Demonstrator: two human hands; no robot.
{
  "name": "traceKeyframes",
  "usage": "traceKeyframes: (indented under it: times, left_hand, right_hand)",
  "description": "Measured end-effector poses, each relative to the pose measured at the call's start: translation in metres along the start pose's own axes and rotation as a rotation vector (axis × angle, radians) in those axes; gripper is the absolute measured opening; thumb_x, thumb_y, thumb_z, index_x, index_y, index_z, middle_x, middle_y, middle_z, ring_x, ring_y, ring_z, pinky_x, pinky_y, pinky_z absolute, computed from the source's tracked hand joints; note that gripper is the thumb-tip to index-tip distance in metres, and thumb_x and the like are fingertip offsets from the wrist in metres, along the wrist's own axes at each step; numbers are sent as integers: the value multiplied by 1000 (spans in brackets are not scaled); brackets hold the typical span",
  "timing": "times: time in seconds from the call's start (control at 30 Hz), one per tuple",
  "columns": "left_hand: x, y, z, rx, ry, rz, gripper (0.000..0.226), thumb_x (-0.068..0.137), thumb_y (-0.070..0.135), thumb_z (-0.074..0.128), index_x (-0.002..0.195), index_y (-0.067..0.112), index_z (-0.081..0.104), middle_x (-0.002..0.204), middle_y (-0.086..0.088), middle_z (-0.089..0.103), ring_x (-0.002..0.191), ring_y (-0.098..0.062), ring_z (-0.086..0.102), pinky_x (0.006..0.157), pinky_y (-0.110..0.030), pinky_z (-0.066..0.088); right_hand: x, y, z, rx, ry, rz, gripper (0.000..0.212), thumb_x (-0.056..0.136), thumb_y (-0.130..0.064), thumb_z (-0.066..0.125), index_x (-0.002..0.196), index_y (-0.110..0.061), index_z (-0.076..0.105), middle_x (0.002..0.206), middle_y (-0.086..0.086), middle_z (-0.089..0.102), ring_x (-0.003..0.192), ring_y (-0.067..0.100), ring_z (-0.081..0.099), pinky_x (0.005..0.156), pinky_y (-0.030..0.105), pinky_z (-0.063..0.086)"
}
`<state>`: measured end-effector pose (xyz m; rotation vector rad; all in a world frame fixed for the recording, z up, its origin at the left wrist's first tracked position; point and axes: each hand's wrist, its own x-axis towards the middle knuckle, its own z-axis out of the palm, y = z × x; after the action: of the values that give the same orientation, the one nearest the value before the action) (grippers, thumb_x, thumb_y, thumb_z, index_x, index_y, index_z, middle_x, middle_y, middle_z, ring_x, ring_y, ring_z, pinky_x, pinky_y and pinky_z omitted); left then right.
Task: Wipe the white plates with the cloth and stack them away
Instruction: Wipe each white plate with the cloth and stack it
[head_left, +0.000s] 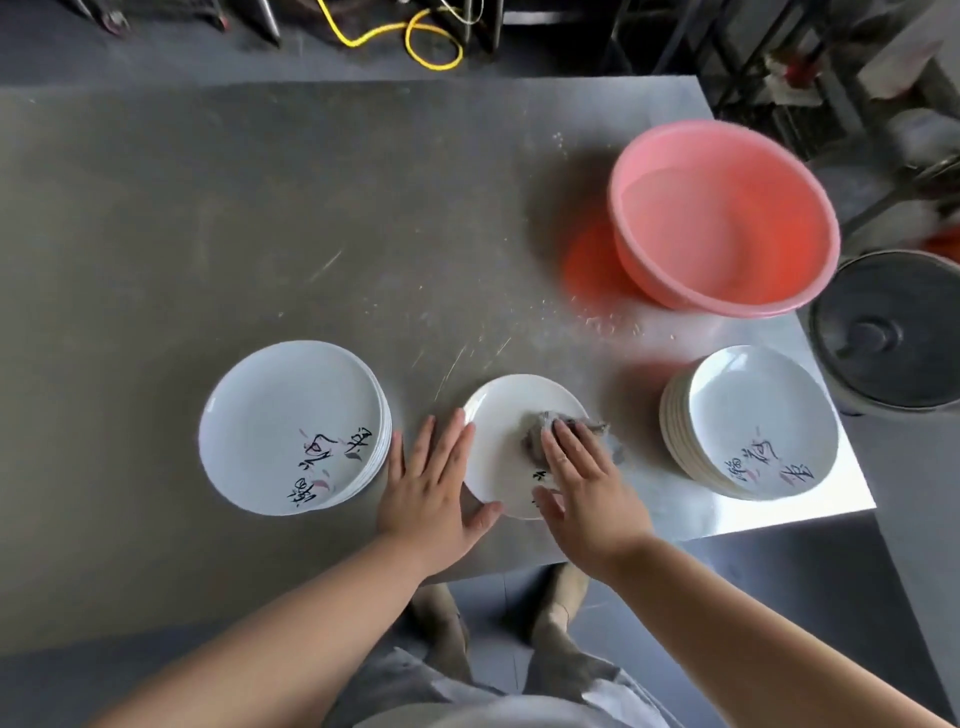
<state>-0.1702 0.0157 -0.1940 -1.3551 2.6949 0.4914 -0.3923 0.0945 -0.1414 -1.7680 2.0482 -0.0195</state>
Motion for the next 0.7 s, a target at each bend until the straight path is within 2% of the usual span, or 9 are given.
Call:
traceKeyframes:
  times: [0.07, 0.1, 0.17, 0.33, 0.47, 0.57, 0.63, 0.7]
  left_hand:
    - [0, 1, -1, 7, -10, -10, 103, 92, 79, 36, 168, 17, 6, 176, 3, -7, 162, -31, 10, 126, -65, 11]
    - [0, 1, -1, 6, -9, -9, 103, 92, 79, 36, 168, 17, 5, 176, 3, -8, 162, -31, 10, 126, -65, 11]
    - [1, 0, -1, 5, -4, -2, 103, 93, 79, 34, 168, 17, 4, 176, 3, -9, 162, -31, 10, 126, -65, 12]
    - [2, 0, 2, 44, -15, -28, 105, 93, 84, 19, 167, 14, -8, 176, 1, -8, 162, -28, 7, 127, -63, 8]
    - [5, 1, 4, 44, -7, -41, 114, 88, 85, 29, 166, 14, -13, 176, 0, -8, 162, -25, 4, 129, -58, 3]
    - [4, 2, 4, 48, 13, -44, 114, 88, 84, 33, 167, 13, -7, 176, 0, -8, 163, -25, 5, 128, -60, 8]
    - [4, 3, 6, 52, 48, -43, 111, 88, 81, 37, 168, 14, -2, 176, 2, -6, 162, -26, 7, 128, -60, 12]
    - [3, 3, 7, 63, 70, -37, 109, 88, 80, 37, 168, 15, 2, 176, 4, -7, 162, -26, 8, 127, -61, 13]
  right_hand:
    - [0, 6, 5, -164, -57, -12, 83, 100, -64, 20, 167, -22, -6, 174, -4, -8, 160, 22, -18, 128, 44, -15]
    - [4, 9, 3, -206, -79, -10, 87, 96, -68, 13, 164, -23, -16, 173, -4, -14, 158, 21, -25, 125, 45, -20]
    - [19, 11, -2, -230, -100, -21, 91, 93, -73, 8, 160, -21, -24, 172, 0, -20, 154, 21, -32, 125, 43, -22]
    - [54, -10, 0, -171, -148, -139, 94, 94, -75, 14, 162, -20, -22, 169, 5, -31, 153, 25, -35, 128, 43, -15]
    - [34, -14, 7, -177, -243, -366, 91, 95, -78, 8, 166, -24, -9, 172, 3, -22, 157, 27, -27, 130, 46, -9]
    - [6, 14, 3, -207, -276, -481, 87, 98, -79, 6, 166, -26, -3, 173, 3, -14, 158, 26, -21, 130, 45, -9]
    - [-1, 36, -4, -281, -263, -454, 86, 98, -78, 9, 165, -25, -3, 174, 4, -9, 158, 26, -20, 129, 45, -8]
    - [10, 46, -10, -328, -200, -347, 91, 95, -76, 11, 166, -20, 0, 174, 10, -6, 158, 29, -19, 129, 44, -10]
